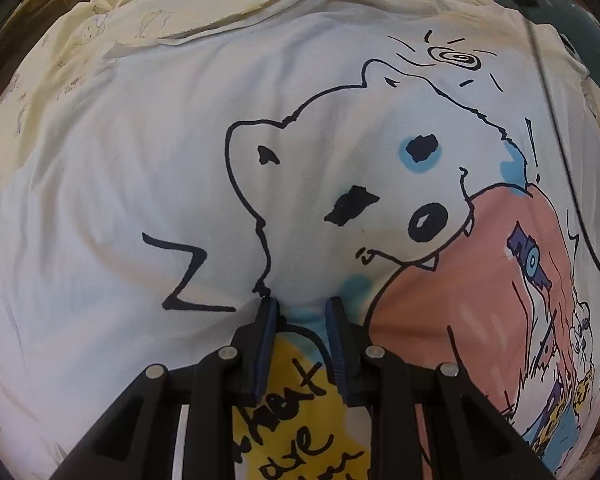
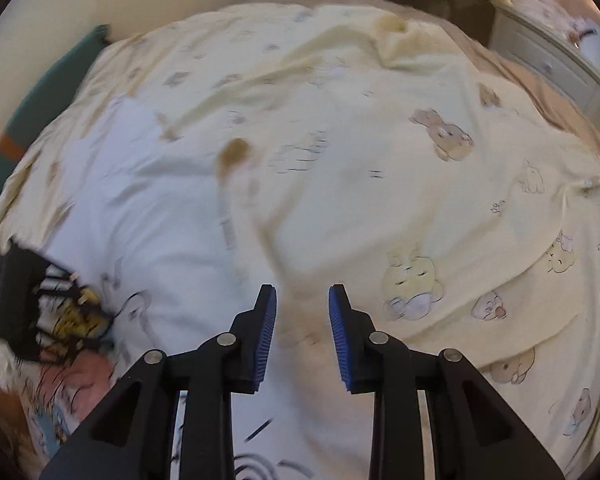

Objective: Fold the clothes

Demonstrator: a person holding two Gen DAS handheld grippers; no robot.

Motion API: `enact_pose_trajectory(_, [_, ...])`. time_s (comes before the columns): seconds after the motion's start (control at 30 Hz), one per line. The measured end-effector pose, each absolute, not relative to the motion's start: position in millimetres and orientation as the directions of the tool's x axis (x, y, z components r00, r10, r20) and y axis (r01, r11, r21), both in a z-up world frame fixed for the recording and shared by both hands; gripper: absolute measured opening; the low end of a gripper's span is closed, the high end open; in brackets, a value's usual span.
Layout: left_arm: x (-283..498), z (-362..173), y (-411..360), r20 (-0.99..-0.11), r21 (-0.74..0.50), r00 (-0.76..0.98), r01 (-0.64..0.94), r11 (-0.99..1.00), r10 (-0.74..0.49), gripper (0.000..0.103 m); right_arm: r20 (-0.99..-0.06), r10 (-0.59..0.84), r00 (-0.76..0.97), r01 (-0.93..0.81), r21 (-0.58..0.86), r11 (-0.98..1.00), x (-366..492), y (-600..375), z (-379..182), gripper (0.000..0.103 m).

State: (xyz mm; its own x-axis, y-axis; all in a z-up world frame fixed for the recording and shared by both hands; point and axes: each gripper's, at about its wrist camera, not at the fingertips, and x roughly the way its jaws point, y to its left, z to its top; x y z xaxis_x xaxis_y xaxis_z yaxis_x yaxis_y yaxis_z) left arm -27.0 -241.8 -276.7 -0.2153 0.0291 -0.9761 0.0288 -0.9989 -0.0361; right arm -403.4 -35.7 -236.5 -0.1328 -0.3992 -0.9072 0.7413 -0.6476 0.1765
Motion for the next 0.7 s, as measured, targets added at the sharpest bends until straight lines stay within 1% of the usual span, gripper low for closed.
enact_pose_trajectory(0.1, [-24.7,-275.7,-241.8,-0.975,-0.039,-0.218,0.027,-0.999,0.032,0.026,-0.920,-0.388,0.056,0.734,0.301,-0.608,-405.7,-46.1,-264.5,0.031])
enact_pose_trajectory(0.17, [-22.6,-275.0,-241.6,-0.974,-0.040,-0.223,0.025,-0.999,0.033,0.026,-0.928,-0.363,0.082,0.764,0.293,-0.575,-398.1,-50.8,-269.9,0.029])
enact_pose_trajectory(0.23, [-20.3,-274.3,-241.3,-0.973,-0.040,-0.229,0.023,-0.999,0.033,0.026,-0.928,-0.368,0.050,0.801,0.257,-0.540,-389.6,-52.7,-261.0,0.015])
enact_pose_trajectory(0.27, [-19.3,-273.9,-241.2,-0.972,-0.040,-0.231,0.022,-0.999,0.034,0.026,-0.928,-0.372,0.023,0.821,0.230,-0.523,-385.8,-54.1,-253.8,0.012])
enact_pose_trajectory(0.3, [-18.3,-273.6,-241.1,-0.972,-0.040,-0.234,0.020,-0.999,0.034,0.026,-0.926,-0.378,-0.007,0.837,0.201,-0.508,-382.8,-55.1,-244.8,0.007])
enact_pose_trajectory(0.33, [-17.6,-273.3,-241.3,-0.971,-0.042,-0.234,0.020,-0.999,0.036,0.026,-0.921,-0.387,-0.041,0.851,0.171,-0.496,-380.6,-55.5,-234.0,0.005])
enact_pose_trajectory(0.4, [-16.1,-272.6,-241.8,-0.971,-0.047,-0.235,0.019,-0.999,0.042,0.026,-0.910,-0.394,-0.128,0.853,0.102,-0.512,-384.9,-53.3,-214.1,0.004])
enact_pose_trajectory(0.47, [-14.6,-272.0,-241.6,-0.971,-0.050,-0.235,0.018,-0.999,0.044,0.026,-0.894,-0.378,-0.240,0.815,0.025,-0.578,-404.1,-43.5,-197.0,0.004])
enact_pose_trajectory(0.53, [-13.2,-271.3,-240.9,-0.971,-0.051,-0.234,0.017,-0.999,0.045,0.026,-0.889,-0.320,-0.327,0.739,-0.029,-0.673,-430.7,-33.6,-190.9,0.004])
enact_pose_trajectory(0.63, [-10.9,-270.5,-238.7,-0.972,-0.053,-0.231,0.017,-0.998,0.048,0.026,-0.901,-0.230,-0.367,0.632,-0.060,-0.772,-464.0,-20.4,-193.8,0.006])
enact_pose_trajectory(0.7, [-8.8,-270.0,-237.1,-0.972,-0.055,-0.230,0.020,-0.998,0.049,0.026,-0.911,-0.236,-0.338,0.621,-0.028,-0.783,-468.0,-19.2,-198.7,0.006])
